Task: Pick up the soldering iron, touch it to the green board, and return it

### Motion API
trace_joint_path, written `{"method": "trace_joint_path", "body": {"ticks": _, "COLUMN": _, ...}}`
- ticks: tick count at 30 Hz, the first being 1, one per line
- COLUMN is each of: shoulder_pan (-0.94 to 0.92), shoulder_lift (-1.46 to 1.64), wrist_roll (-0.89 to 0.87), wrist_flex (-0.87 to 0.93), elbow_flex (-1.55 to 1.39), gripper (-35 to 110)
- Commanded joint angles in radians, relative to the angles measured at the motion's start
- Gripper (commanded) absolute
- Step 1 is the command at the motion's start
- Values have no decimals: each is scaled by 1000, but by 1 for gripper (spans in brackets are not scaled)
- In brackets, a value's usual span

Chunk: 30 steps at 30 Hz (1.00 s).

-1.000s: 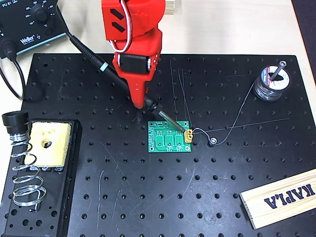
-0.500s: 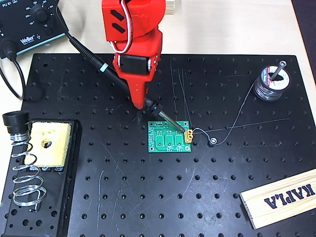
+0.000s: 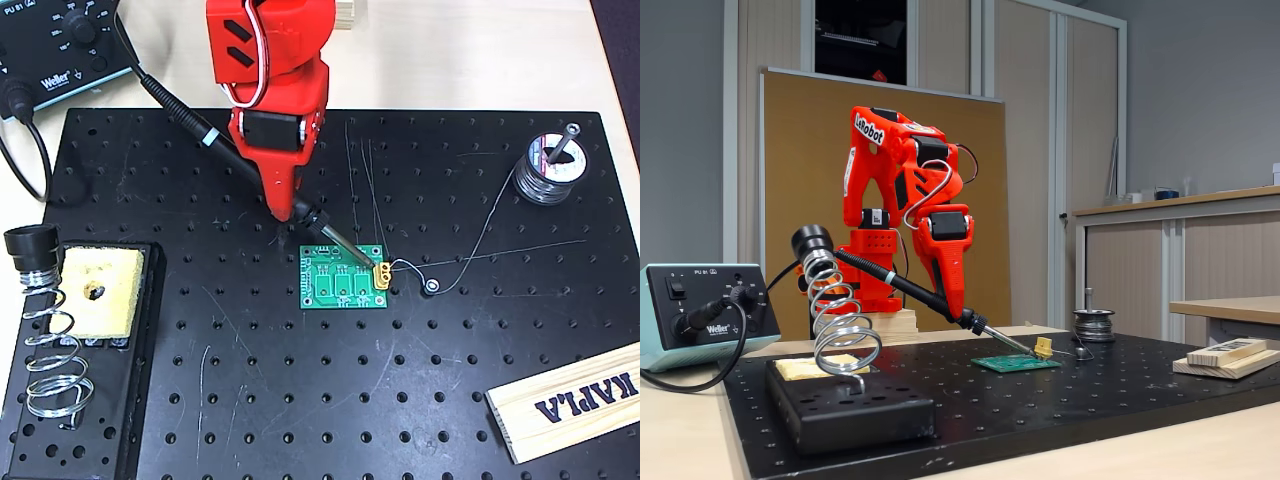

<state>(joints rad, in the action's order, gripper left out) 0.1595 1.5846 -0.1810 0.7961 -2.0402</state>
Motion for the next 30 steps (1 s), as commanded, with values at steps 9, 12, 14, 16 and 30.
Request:
{"method": "trace_joint_path", "body": {"ticks": 9, "shoulder_pan": 8, "shoulder_lift": 5, "wrist_roll": 6, "wrist_flex": -9, "elbow_flex": 38, "gripper": 0}}
{"method": "trace_joint_path", "body": {"ticks": 12, "shoulder_pan": 8, "shoulder_lift": 3, "wrist_roll": 6, "wrist_flex": -11, "elbow_flex": 38, "gripper": 0}}
{"method": "trace_joint_path", "body": {"ticks": 14, "shoulder_pan": 8, "shoulder_lift": 3, "wrist_roll": 6, "wrist_flex": -11, "elbow_flex": 38, "gripper": 0}}
{"method": "trace_joint_path", "body": {"ticks": 16, "shoulder_pan": 8, "shoulder_lift": 3, "wrist_roll": 6, "wrist_flex": -11, "elbow_flex": 38, "gripper": 0}}
{"method": "trace_joint_path", "body": {"ticks": 30, "shoulder_pan": 9, "shoulder_lift": -11, "wrist_roll": 2, "wrist_flex": -14, "elbow_flex": 43, "gripper": 0}}
